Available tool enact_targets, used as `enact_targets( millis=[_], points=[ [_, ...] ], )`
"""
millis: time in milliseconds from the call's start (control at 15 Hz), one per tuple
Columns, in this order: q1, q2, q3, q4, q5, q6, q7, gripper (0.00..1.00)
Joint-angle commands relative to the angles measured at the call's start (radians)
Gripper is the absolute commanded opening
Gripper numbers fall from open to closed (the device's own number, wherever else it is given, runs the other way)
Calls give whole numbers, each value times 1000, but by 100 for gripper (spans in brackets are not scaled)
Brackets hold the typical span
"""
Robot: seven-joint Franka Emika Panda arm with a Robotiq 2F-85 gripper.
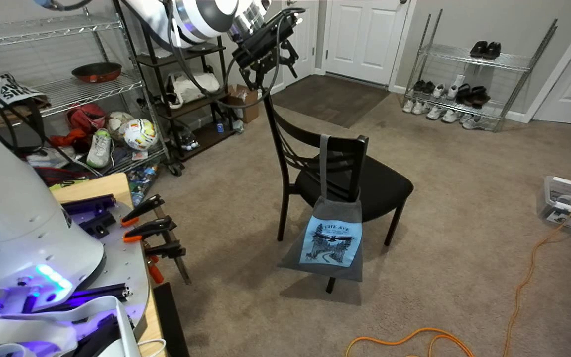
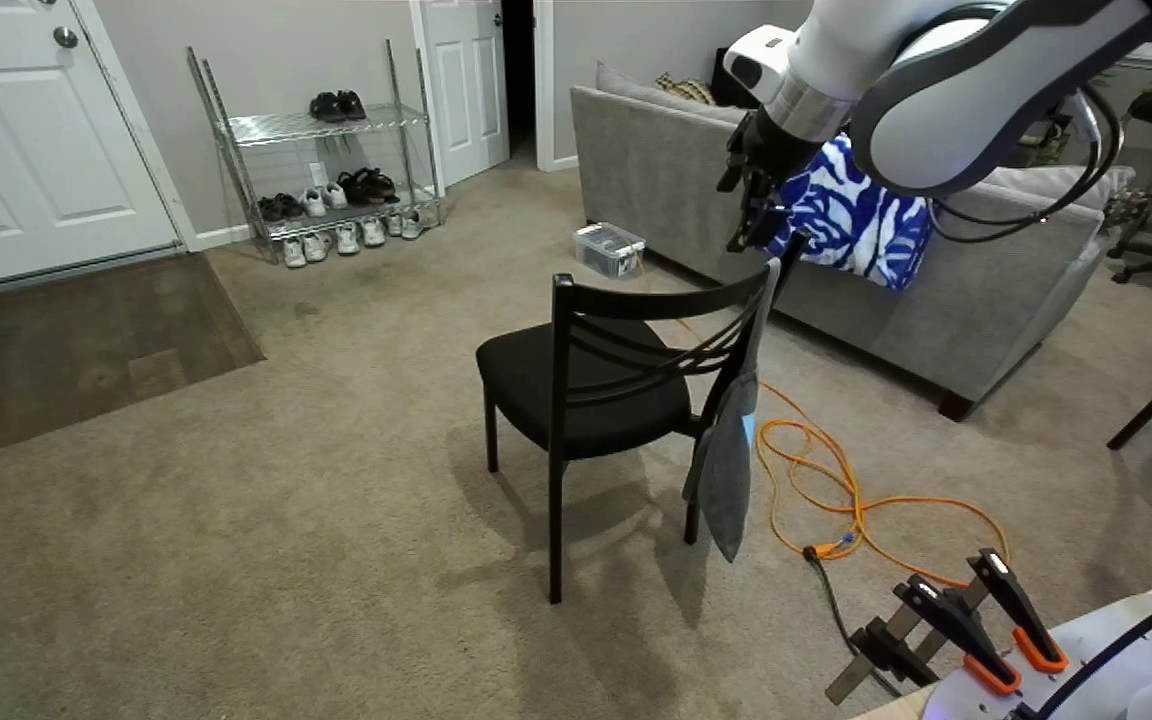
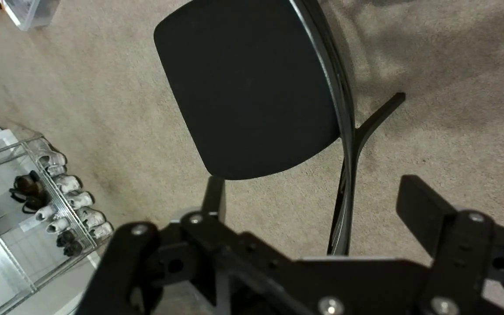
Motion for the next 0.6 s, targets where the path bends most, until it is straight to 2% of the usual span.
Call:
enact_targets(
  millis=[0, 333, 533],
  points=[
    [-5, 16, -13, 3, -167, -51, 183, 100],
    [13, 67, -40, 25, -525, -140, 540, 100],
    [24, 104, -39, 36, -674, -193, 685, 100]
  ],
)
